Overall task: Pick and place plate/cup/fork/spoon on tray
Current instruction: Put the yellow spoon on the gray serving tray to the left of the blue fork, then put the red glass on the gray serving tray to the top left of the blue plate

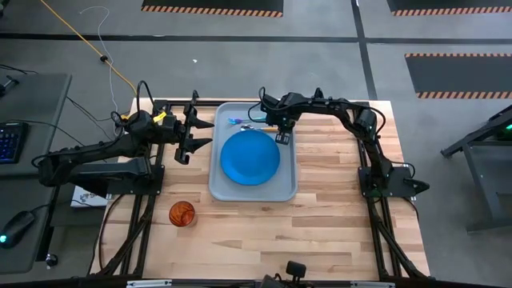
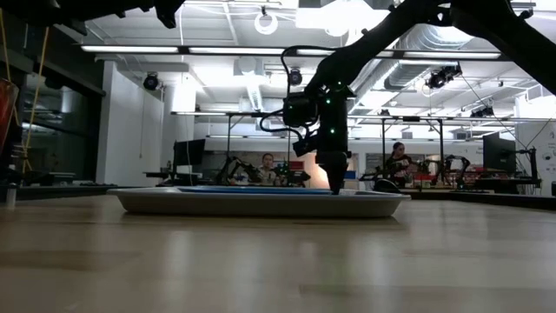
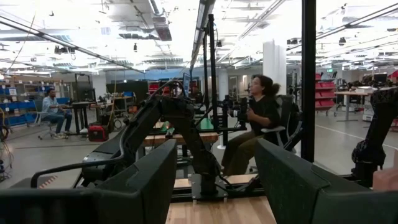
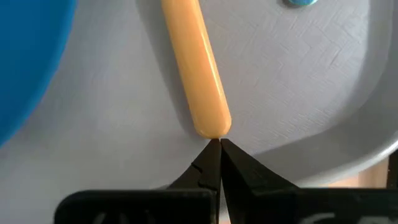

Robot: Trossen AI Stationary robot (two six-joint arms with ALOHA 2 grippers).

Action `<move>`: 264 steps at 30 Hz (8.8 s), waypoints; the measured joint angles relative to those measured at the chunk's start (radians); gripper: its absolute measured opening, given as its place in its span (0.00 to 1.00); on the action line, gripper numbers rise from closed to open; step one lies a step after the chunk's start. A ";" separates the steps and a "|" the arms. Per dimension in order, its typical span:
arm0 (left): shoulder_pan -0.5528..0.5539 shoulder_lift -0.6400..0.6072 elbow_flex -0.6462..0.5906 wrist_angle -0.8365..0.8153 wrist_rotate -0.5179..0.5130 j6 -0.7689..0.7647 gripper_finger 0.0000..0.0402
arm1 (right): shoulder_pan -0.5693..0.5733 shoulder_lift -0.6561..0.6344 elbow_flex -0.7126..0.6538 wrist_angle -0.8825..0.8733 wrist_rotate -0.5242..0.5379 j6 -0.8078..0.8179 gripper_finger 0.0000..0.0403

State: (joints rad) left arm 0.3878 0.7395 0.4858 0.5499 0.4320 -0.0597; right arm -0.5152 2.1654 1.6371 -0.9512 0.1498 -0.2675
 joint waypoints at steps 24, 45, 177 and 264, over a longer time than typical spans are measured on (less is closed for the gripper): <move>0.000 0.000 0.000 0.000 0.000 0.000 0.51 | 0.004 0.000 0.000 0.179 -0.102 0.001 0.00; 0.000 0.000 0.000 -0.003 0.000 0.000 0.51 | 0.004 -0.003 -0.002 -0.010 0.018 0.032 0.00; -0.835 0.375 0.240 -1.516 -0.352 -0.455 0.49 | 0.202 -0.915 -1.259 1.733 -0.176 0.268 0.00; -0.207 0.958 0.807 -1.615 -0.319 0.462 0.01 | 0.201 -0.915 -1.258 1.715 -0.176 0.320 0.00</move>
State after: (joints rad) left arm 0.1805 1.6970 1.2926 -1.0652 0.1135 0.4026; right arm -0.3138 1.2507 0.3786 0.7643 -0.0261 0.0528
